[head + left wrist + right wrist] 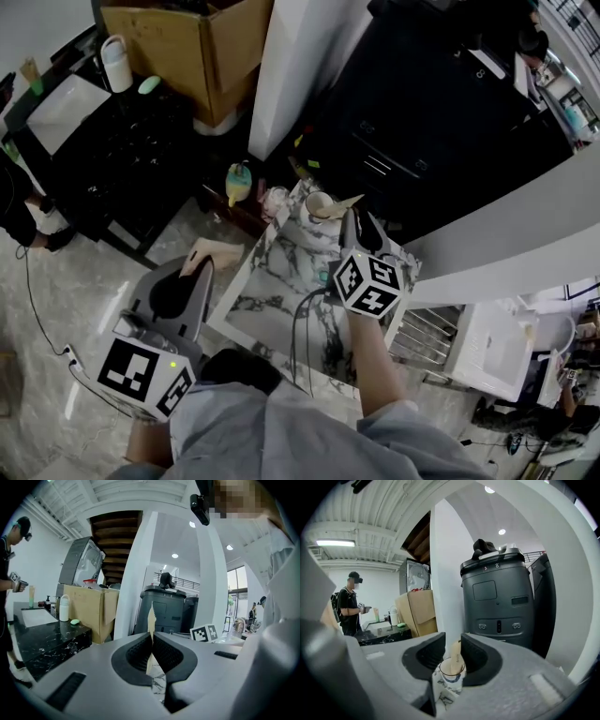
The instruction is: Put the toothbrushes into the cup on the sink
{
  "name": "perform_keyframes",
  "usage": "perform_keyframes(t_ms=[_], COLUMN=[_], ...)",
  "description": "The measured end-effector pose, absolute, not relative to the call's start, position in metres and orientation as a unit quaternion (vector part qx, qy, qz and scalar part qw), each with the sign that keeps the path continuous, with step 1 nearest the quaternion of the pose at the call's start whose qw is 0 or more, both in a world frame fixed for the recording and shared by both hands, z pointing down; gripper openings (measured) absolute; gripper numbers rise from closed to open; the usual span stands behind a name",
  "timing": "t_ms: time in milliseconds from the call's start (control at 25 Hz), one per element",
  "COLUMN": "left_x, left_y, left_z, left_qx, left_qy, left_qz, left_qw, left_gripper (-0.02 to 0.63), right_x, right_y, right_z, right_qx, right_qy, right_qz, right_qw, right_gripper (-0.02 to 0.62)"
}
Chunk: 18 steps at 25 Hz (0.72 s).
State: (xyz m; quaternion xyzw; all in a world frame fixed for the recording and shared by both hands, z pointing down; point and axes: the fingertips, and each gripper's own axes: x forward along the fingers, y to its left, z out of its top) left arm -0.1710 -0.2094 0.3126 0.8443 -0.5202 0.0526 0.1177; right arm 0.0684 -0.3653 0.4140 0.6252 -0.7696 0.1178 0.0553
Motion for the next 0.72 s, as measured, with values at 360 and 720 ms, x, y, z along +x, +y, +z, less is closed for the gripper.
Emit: perform_keyframes(t_ms=[360,720], left_x=[-0.146,-0.116], left_y=[-0.216,-0.223], left_z=[0.302,0.297], left_qx=[0.871,0.893], left_qy=[-0.477,-0.437], left_qz=[0.047,0.035], left_qw=[0.108,0.099], left_gripper=[0.006,0.006], right_x=[0.074,0.094], right_y=[-0.317,-0.268], right_z=[0.362,0.325], right_qx=[0.615,0.622], right_qy=[-0.785,-0.781], right_qz=[0.077,0.054], right_qw=[0.017,-0.006], right_gripper=[0.009,0.0])
